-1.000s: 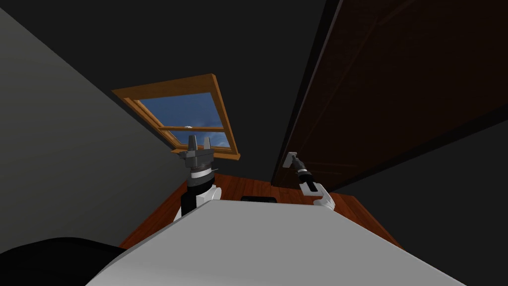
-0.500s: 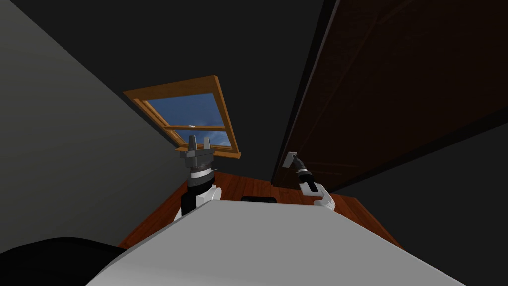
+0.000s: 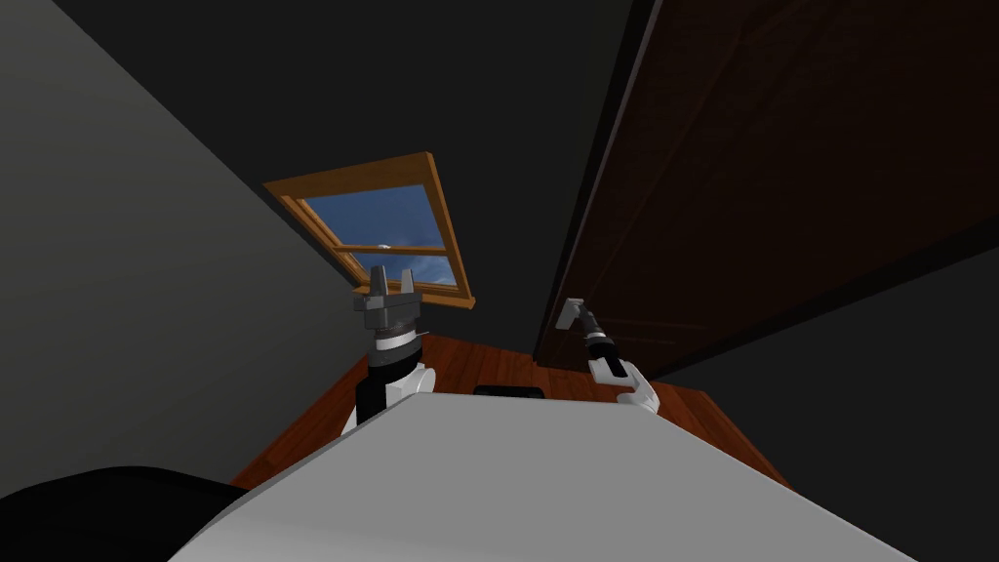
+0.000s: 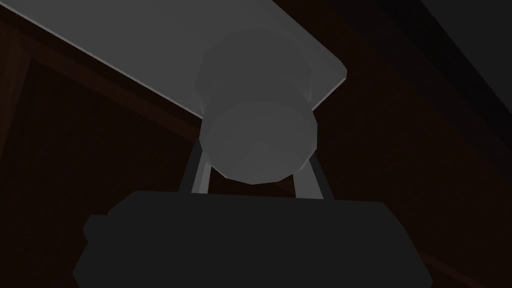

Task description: Pull the door open

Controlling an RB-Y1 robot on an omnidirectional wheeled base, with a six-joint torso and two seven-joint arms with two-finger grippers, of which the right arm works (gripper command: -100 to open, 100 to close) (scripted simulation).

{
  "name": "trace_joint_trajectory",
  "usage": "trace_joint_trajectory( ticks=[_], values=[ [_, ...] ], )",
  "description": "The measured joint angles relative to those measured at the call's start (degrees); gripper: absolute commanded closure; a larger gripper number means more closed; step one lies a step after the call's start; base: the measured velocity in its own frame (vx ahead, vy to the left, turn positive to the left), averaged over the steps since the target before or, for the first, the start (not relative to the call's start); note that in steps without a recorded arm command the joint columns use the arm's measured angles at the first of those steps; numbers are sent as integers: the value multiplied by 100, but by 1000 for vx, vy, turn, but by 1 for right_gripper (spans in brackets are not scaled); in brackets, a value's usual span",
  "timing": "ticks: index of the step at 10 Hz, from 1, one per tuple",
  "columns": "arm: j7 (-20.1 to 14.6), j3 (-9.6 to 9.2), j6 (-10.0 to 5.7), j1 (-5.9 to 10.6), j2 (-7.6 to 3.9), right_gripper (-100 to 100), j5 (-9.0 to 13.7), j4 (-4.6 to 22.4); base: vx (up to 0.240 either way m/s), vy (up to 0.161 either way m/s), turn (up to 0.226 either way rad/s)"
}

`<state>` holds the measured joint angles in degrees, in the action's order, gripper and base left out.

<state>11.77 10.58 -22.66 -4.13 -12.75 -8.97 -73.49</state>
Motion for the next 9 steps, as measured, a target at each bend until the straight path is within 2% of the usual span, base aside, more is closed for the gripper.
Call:
trace_joint_trajectory(
  ticks=[5, 9],
  values=[
    [-596, -50, 36, -37, -7, 100, 355, -35, -42, -23, 50],
    [-1175, -106, 99, -72, -22, 100, 762, -89, -48, -25, 61]
  ],
)
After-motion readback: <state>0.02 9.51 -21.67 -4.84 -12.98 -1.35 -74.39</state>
